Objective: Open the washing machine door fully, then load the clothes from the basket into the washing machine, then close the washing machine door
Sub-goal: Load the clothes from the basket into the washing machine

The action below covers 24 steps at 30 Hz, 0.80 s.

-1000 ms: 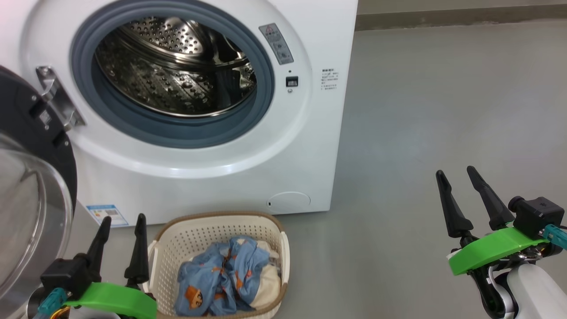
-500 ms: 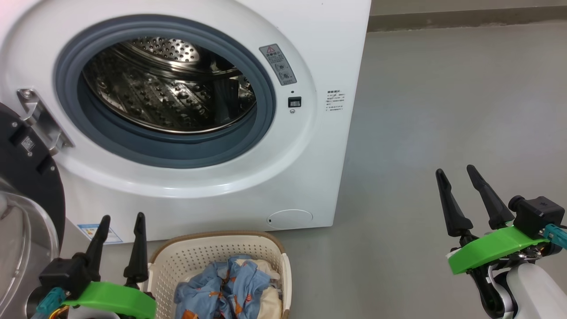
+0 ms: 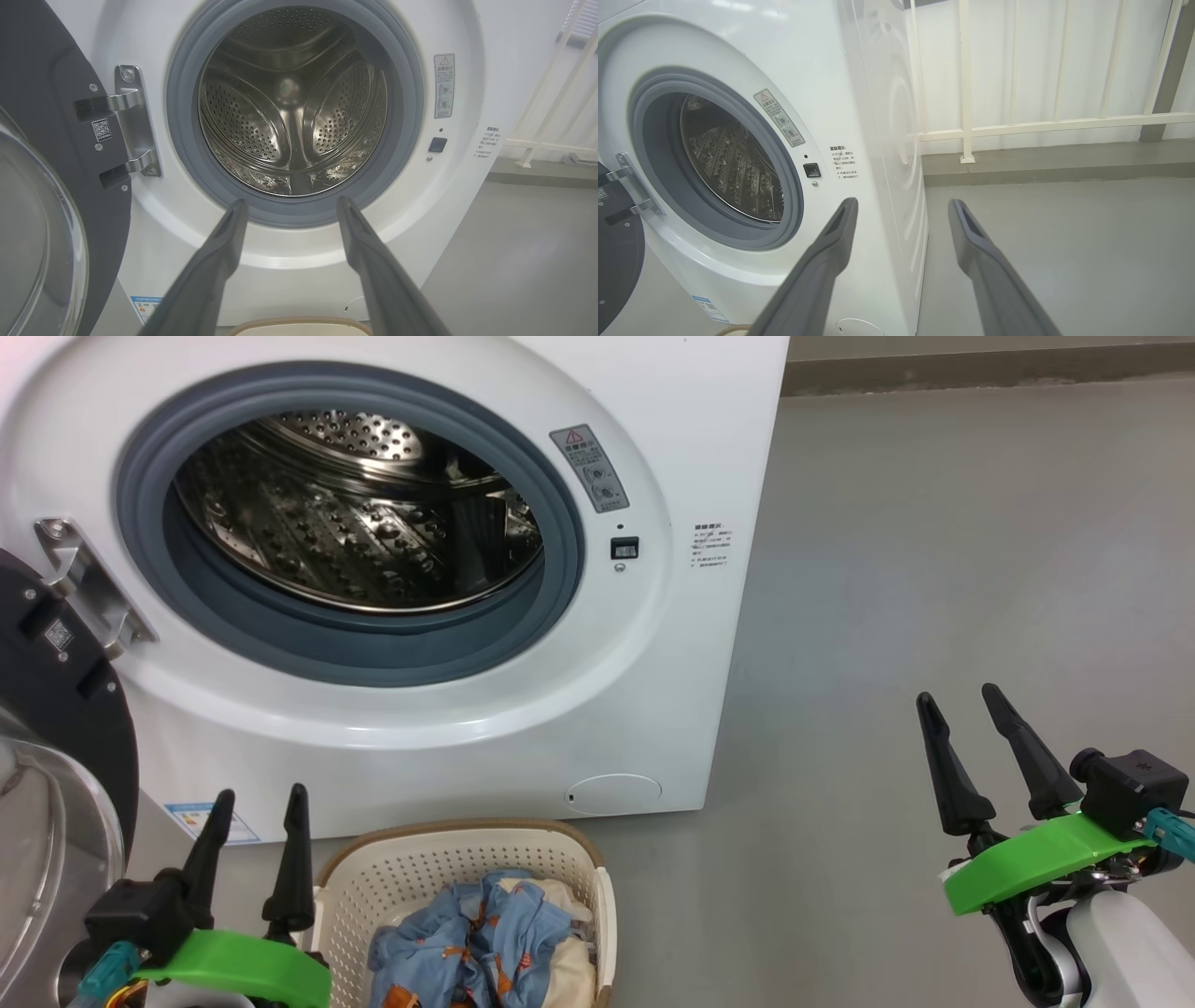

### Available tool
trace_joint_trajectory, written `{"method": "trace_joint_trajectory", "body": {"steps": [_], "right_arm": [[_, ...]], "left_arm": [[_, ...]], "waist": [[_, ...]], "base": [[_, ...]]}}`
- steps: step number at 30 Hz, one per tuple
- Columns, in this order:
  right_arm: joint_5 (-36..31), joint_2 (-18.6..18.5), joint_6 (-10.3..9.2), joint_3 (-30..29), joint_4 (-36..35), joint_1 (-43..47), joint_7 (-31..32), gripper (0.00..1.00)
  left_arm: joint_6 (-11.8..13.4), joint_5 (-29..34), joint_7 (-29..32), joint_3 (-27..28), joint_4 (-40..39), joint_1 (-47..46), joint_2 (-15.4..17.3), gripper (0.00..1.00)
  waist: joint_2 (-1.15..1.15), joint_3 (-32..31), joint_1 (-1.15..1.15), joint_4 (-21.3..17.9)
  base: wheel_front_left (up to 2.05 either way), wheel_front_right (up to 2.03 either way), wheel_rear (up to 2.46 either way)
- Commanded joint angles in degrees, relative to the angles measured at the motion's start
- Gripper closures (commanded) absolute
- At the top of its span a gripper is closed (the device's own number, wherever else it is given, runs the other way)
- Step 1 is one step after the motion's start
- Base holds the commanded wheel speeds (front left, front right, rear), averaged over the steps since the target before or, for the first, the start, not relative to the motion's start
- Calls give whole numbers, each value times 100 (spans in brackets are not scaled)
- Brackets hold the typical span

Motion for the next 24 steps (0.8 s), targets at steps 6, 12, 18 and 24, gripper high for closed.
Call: {"method": "trace_joint_trajectory", "body": {"steps": [6,12,18,24], "right_arm": [[-21,-106,32,112,-140,-64,-70,0],[-23,-105,32,137,-141,-67,-70,0],[-11,-119,32,161,-135,-96,-70,0],[-13,-107,32,170,-139,-138,-70,0]], "left_arm": [[7,-39,-59,189,-167,-186,156,0],[15,-38,-60,177,-174,-192,167,0],[36,-41,-60,157,-193,-199,180,0],[39,-55,-50,140,-138,-253,199,0]], "waist": [[0,19,0,5],[0,43,0,-3],[0,100,0,-35],[0,227,0,-92]], "base": [[0,0,0],[0,0,0],[0,0,0],[0,0,0]]}}
